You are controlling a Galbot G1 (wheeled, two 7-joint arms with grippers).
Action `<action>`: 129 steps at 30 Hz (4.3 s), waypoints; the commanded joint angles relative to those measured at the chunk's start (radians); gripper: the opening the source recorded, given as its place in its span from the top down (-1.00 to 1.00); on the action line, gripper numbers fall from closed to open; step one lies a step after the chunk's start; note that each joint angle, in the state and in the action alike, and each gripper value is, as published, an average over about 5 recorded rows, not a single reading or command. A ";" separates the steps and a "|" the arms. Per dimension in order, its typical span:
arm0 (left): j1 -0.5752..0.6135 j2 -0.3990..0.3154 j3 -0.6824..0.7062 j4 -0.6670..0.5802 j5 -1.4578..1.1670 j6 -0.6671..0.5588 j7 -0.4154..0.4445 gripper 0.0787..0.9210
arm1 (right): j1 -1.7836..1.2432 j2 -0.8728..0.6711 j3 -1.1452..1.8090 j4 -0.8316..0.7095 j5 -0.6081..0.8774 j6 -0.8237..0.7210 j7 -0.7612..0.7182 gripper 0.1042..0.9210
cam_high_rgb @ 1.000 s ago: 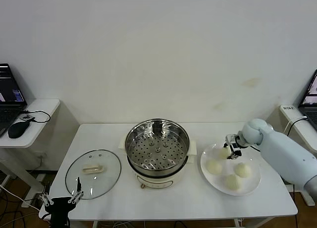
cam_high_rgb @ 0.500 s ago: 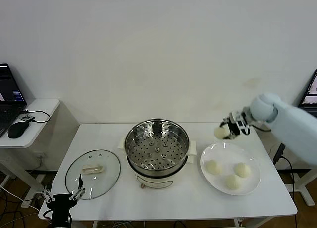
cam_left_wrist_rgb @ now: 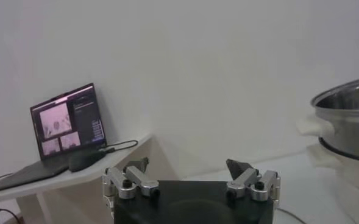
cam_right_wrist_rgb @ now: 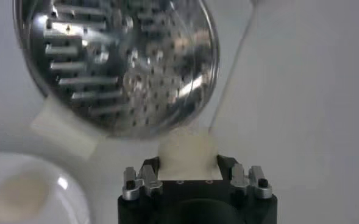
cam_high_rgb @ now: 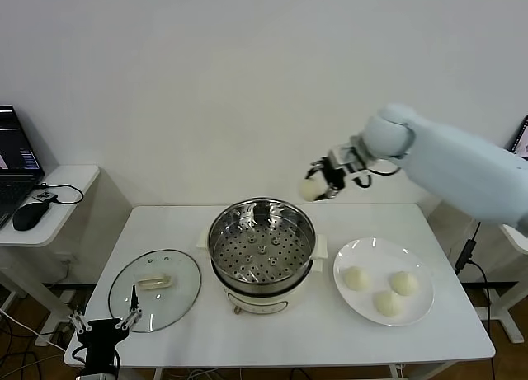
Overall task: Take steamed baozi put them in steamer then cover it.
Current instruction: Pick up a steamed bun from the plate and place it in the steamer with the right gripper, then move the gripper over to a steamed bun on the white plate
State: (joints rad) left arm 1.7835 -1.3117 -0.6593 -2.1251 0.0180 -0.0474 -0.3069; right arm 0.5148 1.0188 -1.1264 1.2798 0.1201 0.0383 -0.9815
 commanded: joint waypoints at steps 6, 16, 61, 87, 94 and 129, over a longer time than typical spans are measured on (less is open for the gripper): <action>0.009 -0.018 -0.014 -0.023 0.002 0.001 0.012 -0.77 | -0.034 0.195 -0.132 -0.094 -0.122 0.217 0.046 -0.24; -0.005 -0.020 -0.018 -0.009 0.002 0.000 0.011 -0.77 | -0.093 0.259 -0.113 -0.219 -0.316 0.365 0.102 -0.24; -0.016 0.023 -0.010 -0.033 -0.023 0.027 0.023 -0.77 | 0.075 -0.562 -0.138 0.413 0.067 -0.393 -0.044 -0.76; -0.024 0.021 -0.058 -0.027 -0.042 0.055 0.038 -0.77 | -0.609 -0.423 0.292 0.194 -0.210 -0.357 -0.026 -0.76; -0.022 0.024 -0.072 -0.024 -0.043 0.054 0.037 -0.77 | -0.613 -0.330 0.302 0.119 -0.235 -0.347 -0.019 -0.76; -0.039 0.021 -0.065 -0.016 -0.048 0.055 0.036 -0.77 | -0.386 -0.410 0.248 0.174 -0.156 -0.363 -0.073 -0.28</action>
State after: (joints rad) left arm 1.7456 -1.2914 -0.7254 -2.1360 -0.0289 0.0066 -0.2708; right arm -0.0003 0.6811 -0.8555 1.3914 -0.1011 -0.3207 -1.0396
